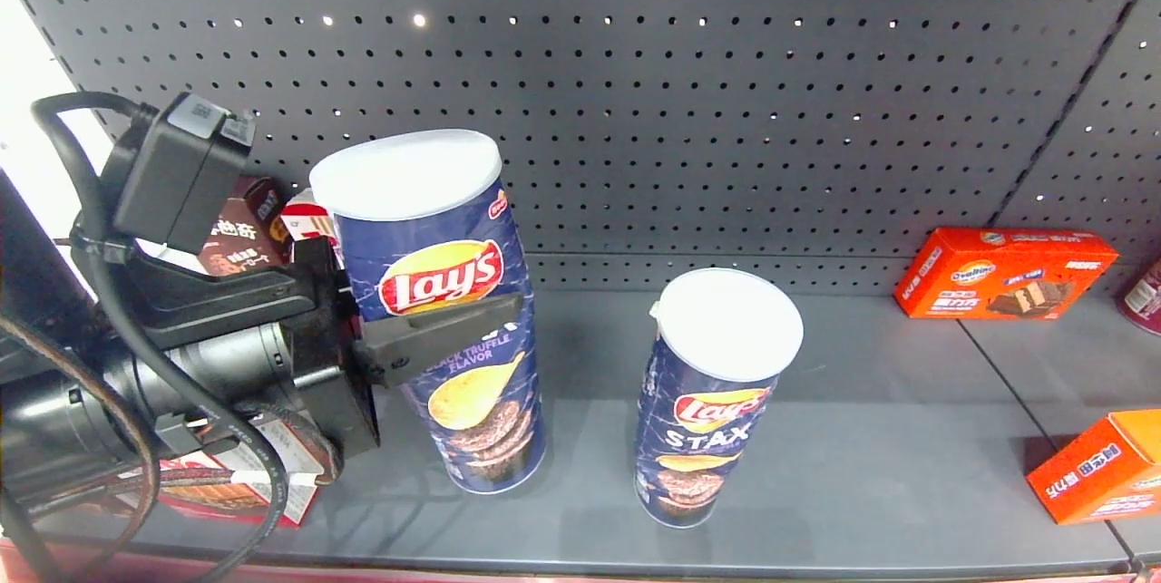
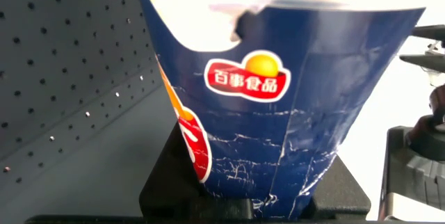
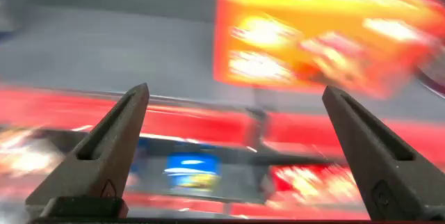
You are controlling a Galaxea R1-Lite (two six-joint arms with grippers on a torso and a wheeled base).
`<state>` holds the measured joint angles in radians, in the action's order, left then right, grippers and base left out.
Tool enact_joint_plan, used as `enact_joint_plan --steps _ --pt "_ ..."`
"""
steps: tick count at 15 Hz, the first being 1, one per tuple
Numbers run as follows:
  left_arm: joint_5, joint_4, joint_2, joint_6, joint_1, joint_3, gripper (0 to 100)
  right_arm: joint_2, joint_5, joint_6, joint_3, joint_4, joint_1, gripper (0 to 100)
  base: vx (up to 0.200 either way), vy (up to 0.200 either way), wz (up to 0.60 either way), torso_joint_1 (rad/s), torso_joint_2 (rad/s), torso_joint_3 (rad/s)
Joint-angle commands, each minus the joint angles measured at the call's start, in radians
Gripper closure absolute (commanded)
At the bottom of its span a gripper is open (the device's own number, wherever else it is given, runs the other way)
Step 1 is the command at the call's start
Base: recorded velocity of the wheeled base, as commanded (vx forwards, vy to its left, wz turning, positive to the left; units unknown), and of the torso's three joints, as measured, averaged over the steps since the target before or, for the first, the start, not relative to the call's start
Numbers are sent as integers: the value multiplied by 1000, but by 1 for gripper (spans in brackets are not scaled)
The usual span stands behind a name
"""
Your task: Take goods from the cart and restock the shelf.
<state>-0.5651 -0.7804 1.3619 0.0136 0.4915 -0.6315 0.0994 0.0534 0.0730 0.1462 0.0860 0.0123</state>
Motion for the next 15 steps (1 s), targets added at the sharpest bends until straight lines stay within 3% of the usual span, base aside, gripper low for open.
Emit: enact_joint_plan --steps 1,3,7,15 --pt "1 1 -12 0 1 6 100 -99 68 -24 -102 -35 -12 0 0 0 0 0 0 0" --pt "-1 0 -14 0 4 4 100 -99 54 -42 -134 -121 -12 0 0 0 0 0 0 0" --pt "-4 1 -14 0 10 3 100 -99 -69 -42 -146 -89 -12 0 0 0 0 0 0 0" --pt "-6 13 -6 -1 29 -51 100 -99 -56 -65 -146 -89 -12 0 0 0 0 0 0 0"
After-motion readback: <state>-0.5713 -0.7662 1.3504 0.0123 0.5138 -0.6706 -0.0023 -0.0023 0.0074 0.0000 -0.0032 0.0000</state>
